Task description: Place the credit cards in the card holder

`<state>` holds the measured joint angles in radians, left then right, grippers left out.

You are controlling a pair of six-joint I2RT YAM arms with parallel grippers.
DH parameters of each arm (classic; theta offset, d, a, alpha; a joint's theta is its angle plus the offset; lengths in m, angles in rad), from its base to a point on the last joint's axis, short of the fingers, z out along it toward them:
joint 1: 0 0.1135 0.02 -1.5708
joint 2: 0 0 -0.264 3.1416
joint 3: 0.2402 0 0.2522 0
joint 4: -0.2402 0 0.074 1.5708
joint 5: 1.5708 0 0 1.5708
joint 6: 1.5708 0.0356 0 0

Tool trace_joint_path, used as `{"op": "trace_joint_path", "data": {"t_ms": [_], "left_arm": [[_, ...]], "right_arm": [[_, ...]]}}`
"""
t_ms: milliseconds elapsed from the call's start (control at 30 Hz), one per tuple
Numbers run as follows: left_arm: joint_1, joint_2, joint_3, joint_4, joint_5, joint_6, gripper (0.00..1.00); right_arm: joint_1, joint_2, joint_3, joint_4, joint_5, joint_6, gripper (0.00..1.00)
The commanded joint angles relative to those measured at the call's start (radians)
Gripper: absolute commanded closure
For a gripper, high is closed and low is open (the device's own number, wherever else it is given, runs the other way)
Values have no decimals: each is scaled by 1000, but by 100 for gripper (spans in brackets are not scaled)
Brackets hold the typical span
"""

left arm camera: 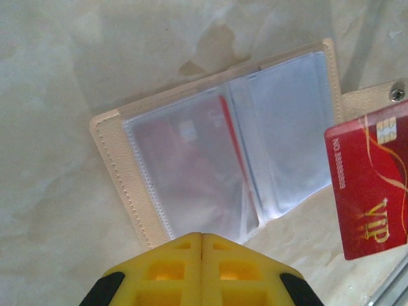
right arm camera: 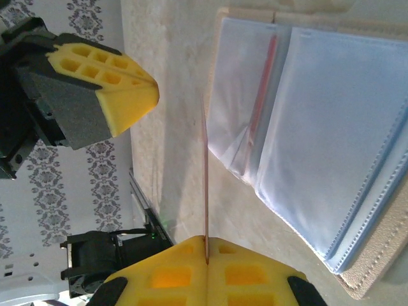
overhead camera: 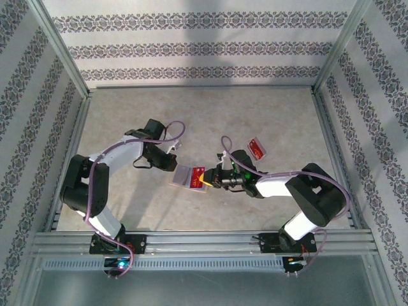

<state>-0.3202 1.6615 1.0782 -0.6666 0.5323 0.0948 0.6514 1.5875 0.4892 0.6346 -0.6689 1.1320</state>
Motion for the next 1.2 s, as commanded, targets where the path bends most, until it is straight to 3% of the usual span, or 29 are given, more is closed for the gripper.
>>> {"op": "trace_joint_path", "data": {"t_ms": [0, 767, 1167], "left_arm": [[1, 22, 6, -7, -31, 14, 100], [-40, 190, 94, -54, -97, 12, 100], [-47, 202, 85, -47, -115, 20, 100]], "right_arm": [[10, 38, 24, 55, 8, 22, 100], [11, 191, 41, 190, -14, 75, 100], [15, 230, 37, 248, -15, 101, 100]]}}
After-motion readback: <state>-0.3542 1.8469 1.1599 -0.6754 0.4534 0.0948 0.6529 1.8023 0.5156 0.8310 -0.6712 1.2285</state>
